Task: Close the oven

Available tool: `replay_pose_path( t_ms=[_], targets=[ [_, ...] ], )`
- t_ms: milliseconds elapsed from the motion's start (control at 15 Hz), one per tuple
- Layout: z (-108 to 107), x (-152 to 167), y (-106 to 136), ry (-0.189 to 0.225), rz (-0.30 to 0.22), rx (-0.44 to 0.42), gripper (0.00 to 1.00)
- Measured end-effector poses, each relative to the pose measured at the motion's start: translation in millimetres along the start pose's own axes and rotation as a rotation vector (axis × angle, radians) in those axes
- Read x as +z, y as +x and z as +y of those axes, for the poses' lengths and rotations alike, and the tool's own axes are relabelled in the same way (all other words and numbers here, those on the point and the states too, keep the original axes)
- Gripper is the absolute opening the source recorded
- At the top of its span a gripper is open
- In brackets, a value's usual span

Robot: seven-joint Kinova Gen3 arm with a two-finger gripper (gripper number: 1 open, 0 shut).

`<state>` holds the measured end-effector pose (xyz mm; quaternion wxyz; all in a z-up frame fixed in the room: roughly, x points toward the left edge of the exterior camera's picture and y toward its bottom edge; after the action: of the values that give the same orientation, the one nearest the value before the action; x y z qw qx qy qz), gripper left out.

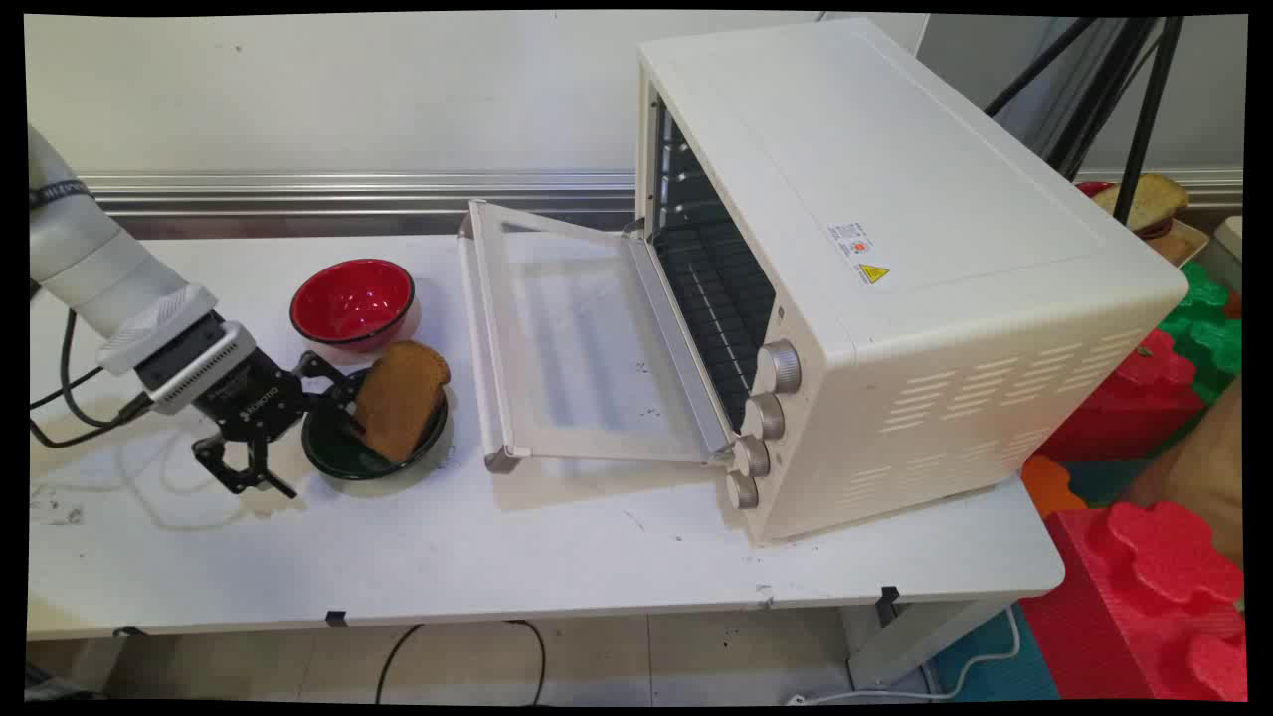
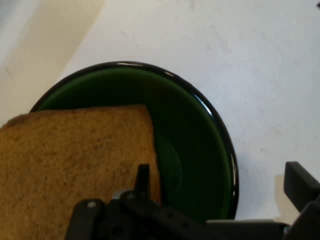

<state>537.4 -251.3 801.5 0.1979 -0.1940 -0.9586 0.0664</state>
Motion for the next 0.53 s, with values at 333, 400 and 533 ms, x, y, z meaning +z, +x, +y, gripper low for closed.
replay_pose_path(
  t_ms=[333, 400, 533],
  targets=[
    [3, -26, -2, 0.02, 0.033, -0.116, 1.0],
    [5, -34, -3, 0.027, 0.041, -0.157, 1.0],
    [8, -48, -5, 0.039, 0.054, -0.219, 1.0]
  ],
)
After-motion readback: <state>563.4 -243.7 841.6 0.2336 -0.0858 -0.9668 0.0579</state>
